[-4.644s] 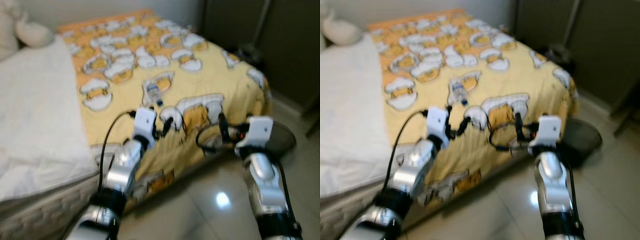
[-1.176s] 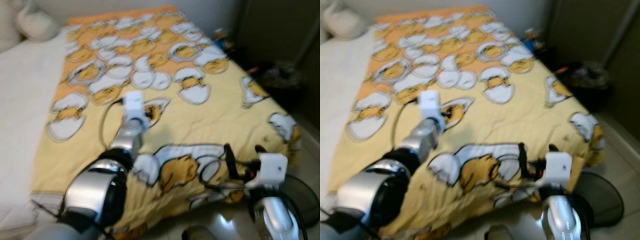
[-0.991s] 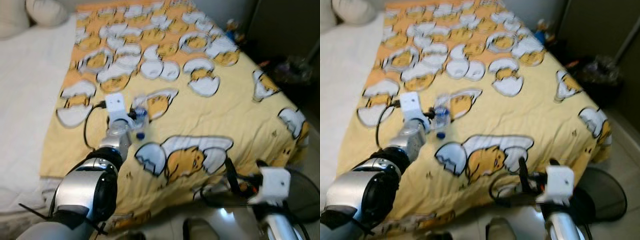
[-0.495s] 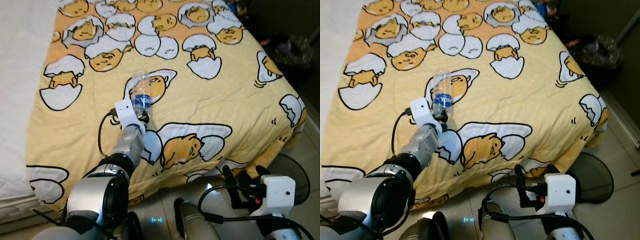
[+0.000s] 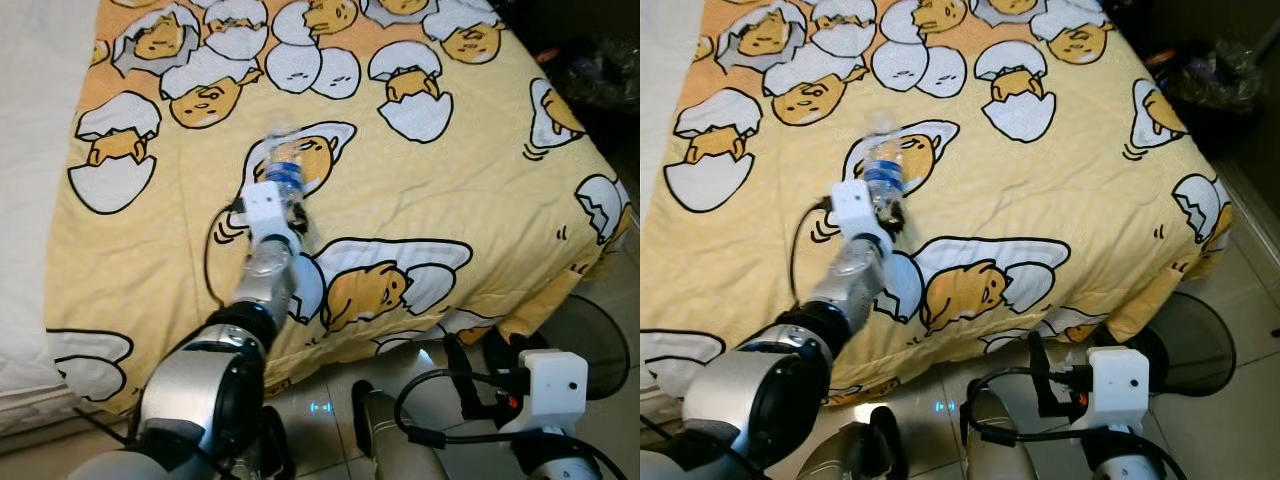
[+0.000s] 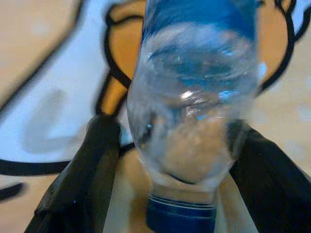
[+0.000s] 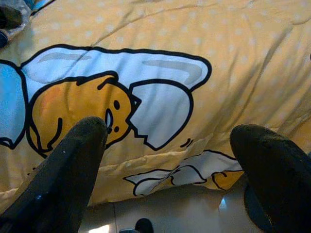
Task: Clean up the room
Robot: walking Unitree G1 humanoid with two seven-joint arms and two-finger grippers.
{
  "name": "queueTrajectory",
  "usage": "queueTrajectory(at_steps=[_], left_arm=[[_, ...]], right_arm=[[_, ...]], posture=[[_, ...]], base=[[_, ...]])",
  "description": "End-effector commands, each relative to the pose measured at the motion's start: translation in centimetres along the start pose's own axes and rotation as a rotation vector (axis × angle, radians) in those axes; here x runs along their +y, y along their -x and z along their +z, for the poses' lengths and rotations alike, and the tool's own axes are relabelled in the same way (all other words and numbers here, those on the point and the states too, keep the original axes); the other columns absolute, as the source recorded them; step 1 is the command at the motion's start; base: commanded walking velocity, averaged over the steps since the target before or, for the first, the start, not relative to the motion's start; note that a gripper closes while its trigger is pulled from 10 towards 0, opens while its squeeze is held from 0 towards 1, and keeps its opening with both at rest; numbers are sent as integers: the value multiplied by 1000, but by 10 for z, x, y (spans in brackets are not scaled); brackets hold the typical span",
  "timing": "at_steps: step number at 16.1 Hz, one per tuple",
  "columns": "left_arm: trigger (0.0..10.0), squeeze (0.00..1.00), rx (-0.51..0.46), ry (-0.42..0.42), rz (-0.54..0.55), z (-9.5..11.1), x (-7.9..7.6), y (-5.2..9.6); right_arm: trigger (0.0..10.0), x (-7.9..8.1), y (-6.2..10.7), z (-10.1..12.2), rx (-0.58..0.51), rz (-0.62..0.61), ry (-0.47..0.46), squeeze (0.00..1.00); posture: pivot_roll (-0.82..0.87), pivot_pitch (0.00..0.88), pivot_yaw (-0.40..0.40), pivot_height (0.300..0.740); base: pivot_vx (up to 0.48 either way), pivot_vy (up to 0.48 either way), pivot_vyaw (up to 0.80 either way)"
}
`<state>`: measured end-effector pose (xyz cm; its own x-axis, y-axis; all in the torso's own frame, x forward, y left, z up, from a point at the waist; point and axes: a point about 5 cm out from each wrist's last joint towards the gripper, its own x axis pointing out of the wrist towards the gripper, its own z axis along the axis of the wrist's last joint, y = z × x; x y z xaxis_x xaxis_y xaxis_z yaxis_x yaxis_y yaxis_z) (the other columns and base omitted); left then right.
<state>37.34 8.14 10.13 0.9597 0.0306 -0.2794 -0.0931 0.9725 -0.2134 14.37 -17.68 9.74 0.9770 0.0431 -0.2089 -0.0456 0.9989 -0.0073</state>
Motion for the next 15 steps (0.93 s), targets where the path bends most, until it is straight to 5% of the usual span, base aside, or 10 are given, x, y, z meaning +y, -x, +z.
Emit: queueTrajectory(at_steps=[1,4,5,15], left_arm=[[10000,0,94,21,-17,-21,-1,4],[10000,0,147,-16,-67,-33,-10,9],[0,0,155,-44,-99,-37,-10,10],[0,0,99,-29,-146,-31,0,7]], right_arm=[[10000,1,4,-2,21,-2,-4,0],[10000,1,7,-4,31,-14,-8,0],[10000,2,6,-4,31,-20,-11,0],[10000,6,5,-5,35,-20,-19,0]], posture=[[-466,314,43,740],[-476,314,54,740],[-477,313,61,740],[-436,343,79,740]], base=[[0,0,0],[0,0,0],[0,0,0],[0,0,0]])
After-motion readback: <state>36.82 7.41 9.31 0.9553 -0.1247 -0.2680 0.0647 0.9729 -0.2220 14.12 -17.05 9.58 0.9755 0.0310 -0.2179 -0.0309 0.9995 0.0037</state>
